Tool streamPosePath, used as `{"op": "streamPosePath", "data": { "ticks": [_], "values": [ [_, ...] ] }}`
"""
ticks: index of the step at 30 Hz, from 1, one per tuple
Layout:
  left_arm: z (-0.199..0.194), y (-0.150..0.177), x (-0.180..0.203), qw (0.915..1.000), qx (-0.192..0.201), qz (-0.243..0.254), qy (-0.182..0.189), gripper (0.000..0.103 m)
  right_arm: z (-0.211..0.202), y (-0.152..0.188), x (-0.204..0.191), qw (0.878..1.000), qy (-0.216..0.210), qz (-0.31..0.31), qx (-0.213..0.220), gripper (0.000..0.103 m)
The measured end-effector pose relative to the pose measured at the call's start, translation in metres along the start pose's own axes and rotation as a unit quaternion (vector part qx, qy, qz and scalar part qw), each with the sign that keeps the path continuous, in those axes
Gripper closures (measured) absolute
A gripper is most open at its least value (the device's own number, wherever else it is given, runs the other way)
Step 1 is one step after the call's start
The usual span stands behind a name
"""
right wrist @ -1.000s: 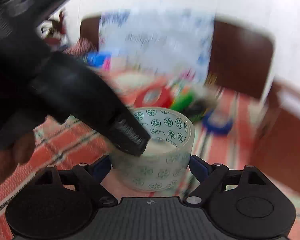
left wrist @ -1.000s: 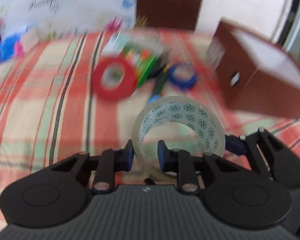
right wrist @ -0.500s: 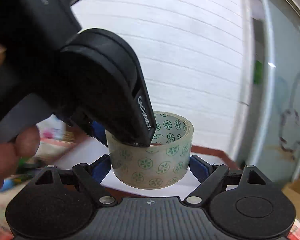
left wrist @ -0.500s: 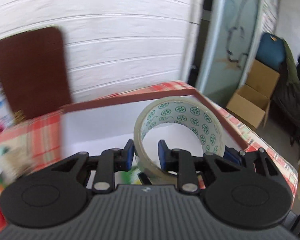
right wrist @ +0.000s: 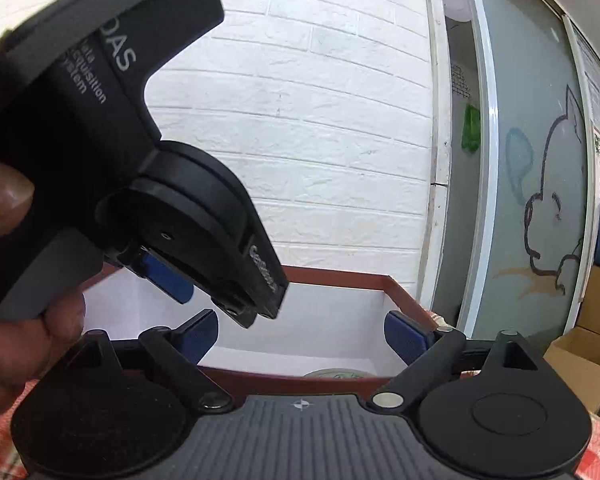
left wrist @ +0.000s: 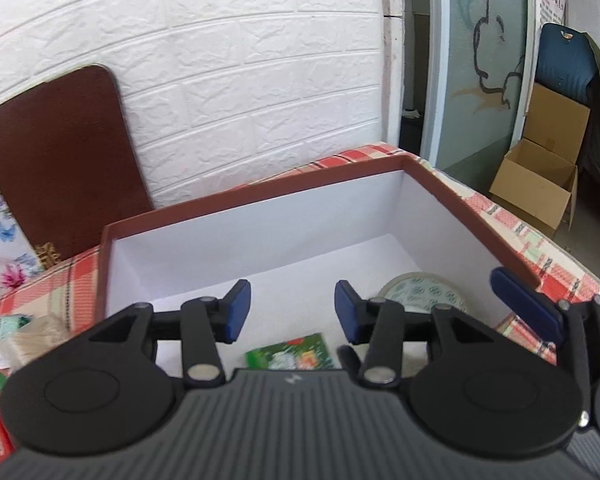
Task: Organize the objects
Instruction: 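Grasp the clear tape roll with the left tool and drop it into the brown box, then move the left tool to the blue-capped marker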
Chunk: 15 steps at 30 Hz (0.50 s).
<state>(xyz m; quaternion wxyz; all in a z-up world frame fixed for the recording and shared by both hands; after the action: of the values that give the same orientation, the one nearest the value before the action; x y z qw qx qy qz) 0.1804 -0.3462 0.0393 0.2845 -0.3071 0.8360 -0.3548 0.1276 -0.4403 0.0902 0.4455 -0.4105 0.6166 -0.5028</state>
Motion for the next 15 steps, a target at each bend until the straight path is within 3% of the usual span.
{"op": "streamPosePath", "data": {
  "ticks": [7,15],
  "values": [
    [-0.038,0.032,-0.027,0.9996,0.004,-0.022,-0.018,0.05,-0.045,0.017,-0.026,0.999,-0.013,0.031,-0.024,0.012],
    [-0.071,0.084,-0.08,0.9965,-0.008,-0.058,-0.06,0.046,-0.047,0.063,-0.103,0.989,-0.074,0.037,-0.125,0.012]
  ]
}}
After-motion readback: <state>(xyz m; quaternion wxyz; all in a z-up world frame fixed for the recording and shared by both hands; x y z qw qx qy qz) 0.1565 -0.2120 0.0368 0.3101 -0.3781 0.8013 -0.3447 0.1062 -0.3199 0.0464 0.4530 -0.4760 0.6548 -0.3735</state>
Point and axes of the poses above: each gripper's, at about its wrist camera, not at the fingertips, and z roughly the way its jaws point, x to its right, y to its underside, the point moved 10 cm from there along z, roughly the way its jaws point, and after that the axes turned 12 degrees about z, right-handed, at the moved point
